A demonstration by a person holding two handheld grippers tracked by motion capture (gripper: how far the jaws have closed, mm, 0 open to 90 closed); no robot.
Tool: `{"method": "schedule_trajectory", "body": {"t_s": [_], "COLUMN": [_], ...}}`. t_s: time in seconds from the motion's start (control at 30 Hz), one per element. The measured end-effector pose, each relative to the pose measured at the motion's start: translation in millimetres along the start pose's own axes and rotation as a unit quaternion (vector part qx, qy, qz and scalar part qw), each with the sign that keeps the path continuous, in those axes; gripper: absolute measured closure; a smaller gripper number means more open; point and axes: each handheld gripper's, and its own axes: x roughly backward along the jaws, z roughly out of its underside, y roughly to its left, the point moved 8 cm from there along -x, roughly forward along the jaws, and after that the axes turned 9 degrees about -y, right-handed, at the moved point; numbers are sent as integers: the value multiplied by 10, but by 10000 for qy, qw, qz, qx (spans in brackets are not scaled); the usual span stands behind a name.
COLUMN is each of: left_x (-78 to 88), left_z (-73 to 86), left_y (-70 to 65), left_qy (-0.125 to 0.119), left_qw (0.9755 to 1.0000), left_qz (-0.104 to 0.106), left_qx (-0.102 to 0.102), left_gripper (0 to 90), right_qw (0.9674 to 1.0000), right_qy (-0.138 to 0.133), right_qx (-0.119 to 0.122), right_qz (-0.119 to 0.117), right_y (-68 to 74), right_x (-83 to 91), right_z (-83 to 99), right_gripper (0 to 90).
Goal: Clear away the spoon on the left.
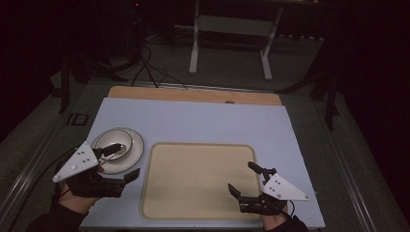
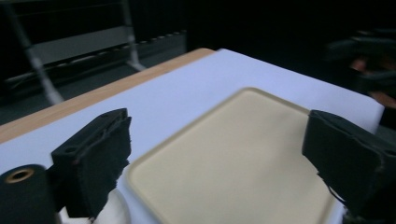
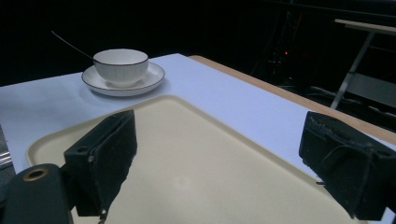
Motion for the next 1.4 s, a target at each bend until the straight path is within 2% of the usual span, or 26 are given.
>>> {"method": "schedule_trajectory", "body": {"t_s": [0.03,0.07,0.1,0.17,0.2,0.3,0.37,0.4,0.43,0.5,0.53,0.57,0.63,0.8,0.9,1.0,1.07,1.1,1.23,1.3,1.33,1.4], "left_x": [0,16,33,77,102,176,232,250,279,320,342,359,396,447,450,431,419,420,439,449,449,456], "left_z": [0,39,68,143,182,303,389,416,460,511,538,562,620,764,832,892,934,947,996,1020,1020,1046], "left_y": [0,103,162,295,349,487,586,615,670,724,755,774,814,853,855,847,857,863,913,926,926,944], "left_qy": [0,40,24,35,32,121,180,214,286,329,371,379,453,521,544,616,656,682,694,702,702,704], "left_qw": [10000,9996,9992,9971,9962,9925,9887,9875,9846,9816,9789,9772,9722,9608,9552,9521,9483,9477,9418,9400,9400,9374], "left_qz": [0,-267,-323,-612,-662,-975,-1220,-1282,-1474,-1576,-1714,-1752,-1907,-2110,-2151,-2175,-2241,-2235,-2380,-2389,-2389,-2431], "left_qx": [0,96,226,440,569,722,853,887,897,1025,1050,1133,1280,1719,1958,2060,2151,2173,2270,2333,2333,2394], "left_gripper": [90,90,105,125,132,153,156,156,156,156,161,172,179,226,275,339,391,435,537,572,580,610], "right_qw": [10000,10000,10000,10000,10000,10000,10000,10000,10000,10000,10000,10000,10000,10000,10000,9999,9999,9999,9999,9999,9999,9999], "right_qy": [0,1,9,17,20,28,26,39,47,64,63,65,79,80,89,120,136,134,124,120,120,130], "right_qx": [0,4,-5,-18,-15,-11,-13,-11,-2,11,13,15,27,27,33,50,81,73,64,64,64,71], "right_qz": [0,-4,0,1,3,-3,-5,-6,-6,-12,-19,-17,-14,-12,-6,-12,-17,-15,0,-2,-2,-2], "right_y": [0,1,1,0,0,2,2,4,5,10,12,14,17,16,19,25,25,23,19,20,20,18], "right_x": [0,-1,-2,-4,-5,-6,-11,-13,-15,-21,-23,-24,-26,-32,-37,-40,-42,-42,-40,-40,-40,-44], "right_z": [0,1,3,6,7,10,10,14,16,20,20,21,25,29,33,39,44,44,42,42,42,46], "right_gripper": [115,115,115,115,115,115,115,115,115,116,115,115,115,115,116,116,116,116,116,115,115,116]}}
